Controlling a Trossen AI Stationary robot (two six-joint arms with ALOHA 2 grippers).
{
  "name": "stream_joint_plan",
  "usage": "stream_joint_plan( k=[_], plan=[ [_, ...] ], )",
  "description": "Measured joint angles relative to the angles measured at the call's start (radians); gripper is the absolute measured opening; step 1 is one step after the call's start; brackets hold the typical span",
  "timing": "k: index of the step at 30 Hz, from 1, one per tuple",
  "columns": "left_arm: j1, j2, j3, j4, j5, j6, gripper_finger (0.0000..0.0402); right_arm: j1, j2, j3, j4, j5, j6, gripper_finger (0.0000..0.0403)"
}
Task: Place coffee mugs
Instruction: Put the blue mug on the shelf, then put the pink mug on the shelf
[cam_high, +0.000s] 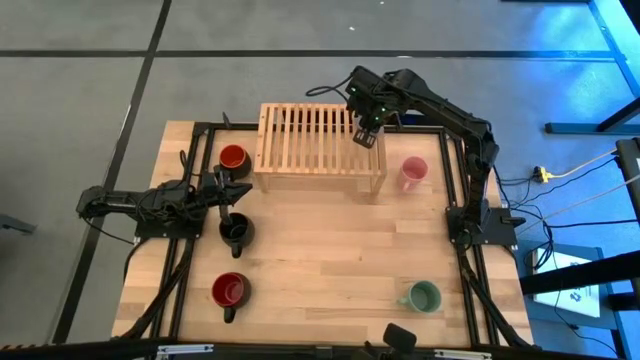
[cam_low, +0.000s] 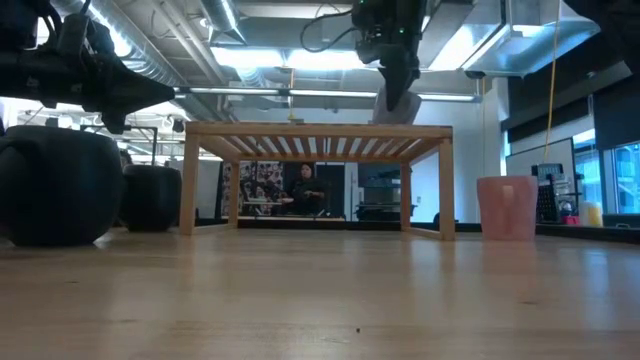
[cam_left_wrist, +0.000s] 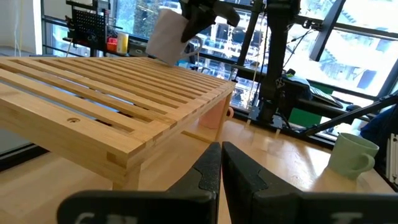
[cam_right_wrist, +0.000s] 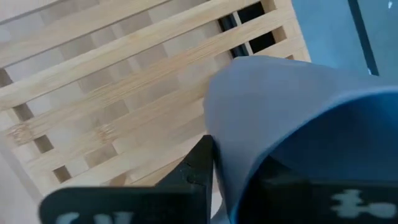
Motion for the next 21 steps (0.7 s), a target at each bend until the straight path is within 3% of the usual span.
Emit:
stream_joint_plan(
  k=[9,21],
  plan=[
    [0.000,0.000,0.000,0.000,0.000,0.000,0.0007,0.000,0.000,0.000,0.051,0.082,0.054,0.0093],
    [0.000,0.000,0.000,0.000,-0.002,0.001,0.0007,0.001,-0.020,0.039,0.092,0.074,0.055,0.0188]
  ],
)
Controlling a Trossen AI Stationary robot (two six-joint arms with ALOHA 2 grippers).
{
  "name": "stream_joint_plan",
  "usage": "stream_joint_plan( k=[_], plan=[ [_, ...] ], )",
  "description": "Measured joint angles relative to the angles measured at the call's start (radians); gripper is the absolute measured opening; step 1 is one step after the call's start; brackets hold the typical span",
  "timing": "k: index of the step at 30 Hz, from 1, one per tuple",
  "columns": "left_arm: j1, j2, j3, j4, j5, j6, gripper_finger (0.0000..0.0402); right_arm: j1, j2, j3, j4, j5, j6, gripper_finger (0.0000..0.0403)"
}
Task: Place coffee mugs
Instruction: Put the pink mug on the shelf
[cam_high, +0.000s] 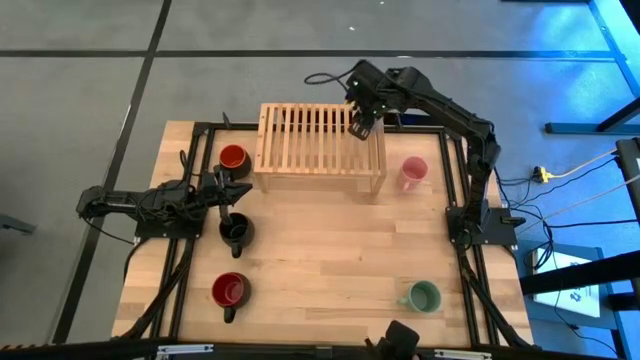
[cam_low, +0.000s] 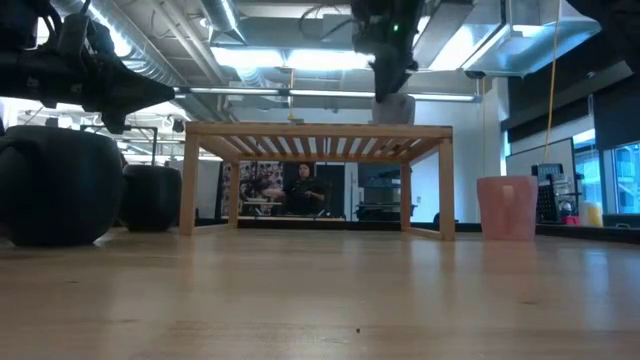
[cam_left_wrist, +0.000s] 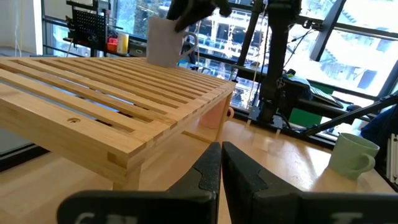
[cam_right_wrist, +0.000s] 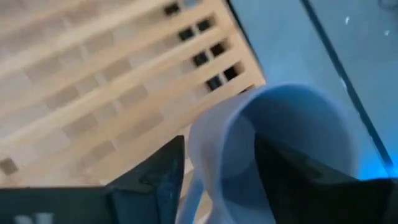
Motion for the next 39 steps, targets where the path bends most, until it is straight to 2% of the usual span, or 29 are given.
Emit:
stream_joint_plan(
  k=[5,13,22,26,31,35,39],
  plan=[
    [0.000,0.000,0.000,0.000,0.000,0.036,0.0007,0.001,-0.032,0.084,-0.023,-0.007,0.011,0.0197],
    [0.000,0.000,0.000,0.000,-0.001,0.071,0.0007,0.013,-0.139,0.118,-0.126,-0.128,0.037,0.0198],
    [0.000,0.000,0.000,0.000,-0.002,0.071,0.0007,0.018,-0.260,0.092,-0.180,-0.105,0.165,0.0198],
    [0.000,0.000,0.000,0.000,-0.002,0.075,0.0007,0.057,-0.341,-0.003,-0.218,-0.043,0.269,0.0198],
    [0.000,0.000,0.000,0.000,-0.003,0.075,0.0007,0.155,-0.490,-0.202,-0.219,0.072,0.480,0.0198],
    [0.000,0.000,0.000,0.000,-0.003,0.075,0.0007,0.239,-0.614,-0.400,-0.215,0.158,0.721,0.0198],
    [0.000,0.000,0.000,0.001,-0.021,0.071,0.0007,0.318,-0.730,-0.633,-0.173,0.177,0.983,0.0198]
  ],
)
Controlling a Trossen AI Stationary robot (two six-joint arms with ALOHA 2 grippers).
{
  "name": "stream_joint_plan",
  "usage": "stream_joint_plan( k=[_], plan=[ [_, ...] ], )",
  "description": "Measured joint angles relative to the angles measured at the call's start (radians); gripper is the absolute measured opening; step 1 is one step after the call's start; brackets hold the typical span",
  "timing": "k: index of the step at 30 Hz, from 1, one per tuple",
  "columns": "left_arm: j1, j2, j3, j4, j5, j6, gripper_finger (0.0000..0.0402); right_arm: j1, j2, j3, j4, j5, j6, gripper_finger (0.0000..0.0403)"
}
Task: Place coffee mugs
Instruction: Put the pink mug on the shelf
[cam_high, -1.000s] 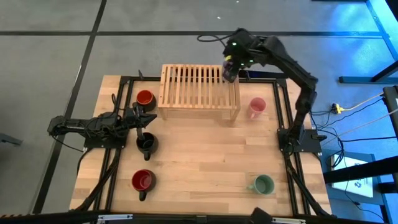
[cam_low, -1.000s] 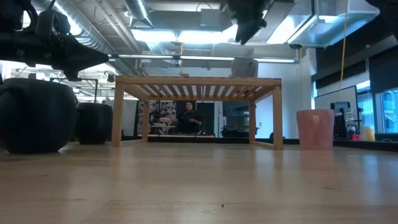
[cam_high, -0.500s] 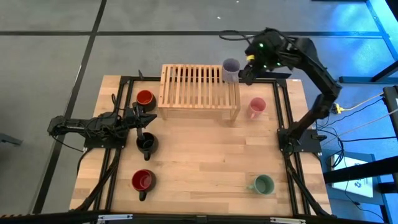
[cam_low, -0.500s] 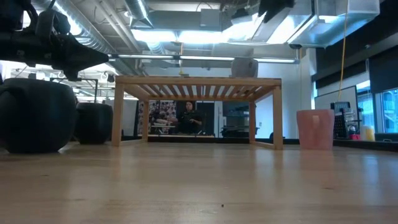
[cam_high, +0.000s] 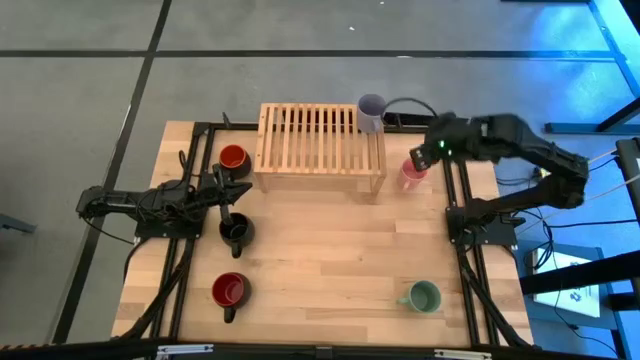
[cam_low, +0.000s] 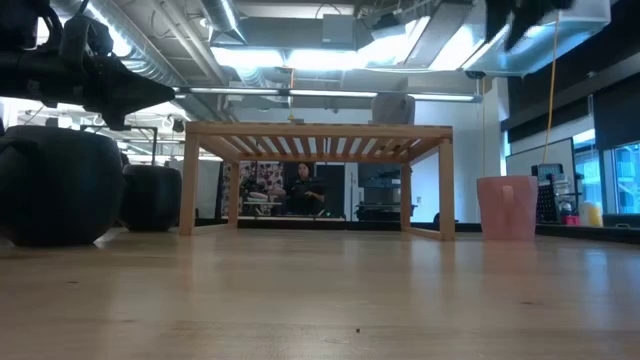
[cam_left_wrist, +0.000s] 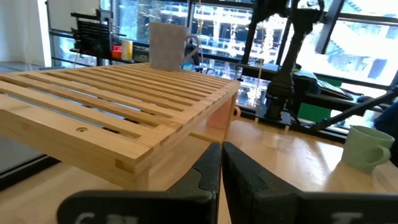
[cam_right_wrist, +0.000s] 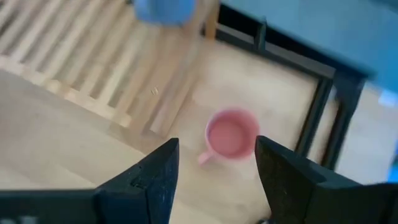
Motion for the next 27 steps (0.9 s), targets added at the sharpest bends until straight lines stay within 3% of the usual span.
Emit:
stream_joint_plan(
  k=[8,15,20,27],
  plan=[
    [0.000,0.000,0.000,0.004,-0.064,-0.001,0.0007,0.126,-0.121,-0.435,0.232,0.038,0.397,0.0198],
    [0.000,0.000,0.000,0.005,-0.084,-0.003,0.0007,0.135,-0.111,-0.708,0.474,-0.033,0.513,0.0198],
    [0.000,0.000,0.000,0.005,-0.086,-0.001,0.0007,0.133,-0.088,-0.832,0.630,0.069,0.597,0.0198],
    [0.000,0.000,0.000,0.005,-0.086,-0.001,0.0007,0.133,-0.028,-0.895,0.664,0.122,0.671,0.0198]
  ],
)
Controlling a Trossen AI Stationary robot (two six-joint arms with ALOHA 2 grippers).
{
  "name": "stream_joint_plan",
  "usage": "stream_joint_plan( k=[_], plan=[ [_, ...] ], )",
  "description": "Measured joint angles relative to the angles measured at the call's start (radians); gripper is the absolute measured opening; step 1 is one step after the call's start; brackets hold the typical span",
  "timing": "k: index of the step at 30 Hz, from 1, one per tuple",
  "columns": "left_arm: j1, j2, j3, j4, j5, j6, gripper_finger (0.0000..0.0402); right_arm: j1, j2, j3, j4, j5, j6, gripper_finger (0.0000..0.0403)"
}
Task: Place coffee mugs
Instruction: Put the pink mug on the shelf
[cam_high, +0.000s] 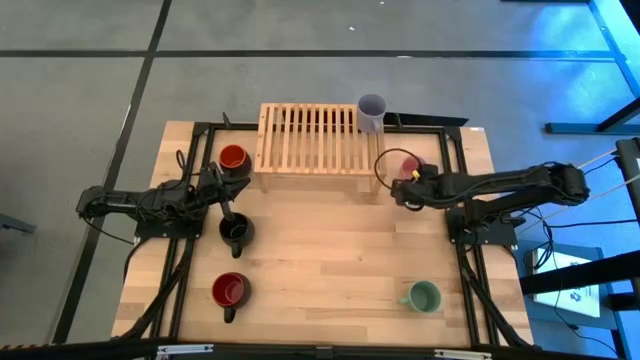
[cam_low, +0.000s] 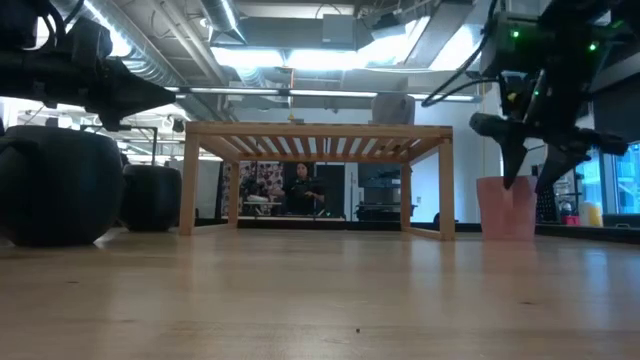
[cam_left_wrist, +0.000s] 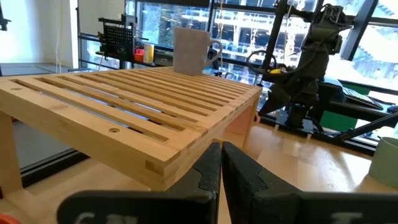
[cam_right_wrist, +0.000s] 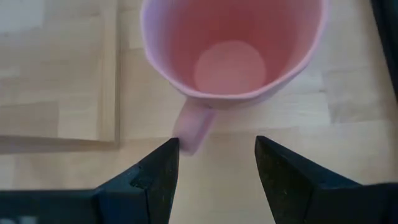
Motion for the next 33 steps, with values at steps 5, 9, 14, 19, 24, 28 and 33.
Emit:
stream_joint_plan(
  k=[5,9,14,19,24,28,33],
  plan=[
    [0.000,0.000,0.000,0.000,0.000,0.000,0.0007,-0.001,0.035,-0.004,0.075,0.070,-0.001,0.0198],
    [0.000,0.000,0.000,0.000,0.000,0.001,0.0007,-0.001,0.069,-0.004,0.119,0.080,-0.003,0.0198],
    [0.000,0.000,0.000,0.000,0.000,0.001,0.0007,-0.001,0.106,-0.004,0.150,0.121,0.006,0.0198],
    [0.000,0.000,0.000,0.000,-0.003,0.002,0.0007,-0.003,0.156,-0.004,0.156,0.176,0.066,0.0198],
    [0.000,0.000,0.000,0.000,-0.004,0.002,0.0007,0.000,0.184,-0.003,0.078,0.162,0.148,0.0198],
    [0.000,0.000,0.000,0.000,-0.004,0.002,0.0007,0.000,0.168,-0.003,0.012,0.139,0.150,0.0198],
    [0.000,0.000,0.000,0.000,-0.004,0.001,0.0007,0.000,0.112,-0.003,-0.039,0.122,0.132,0.0198]
  ],
)
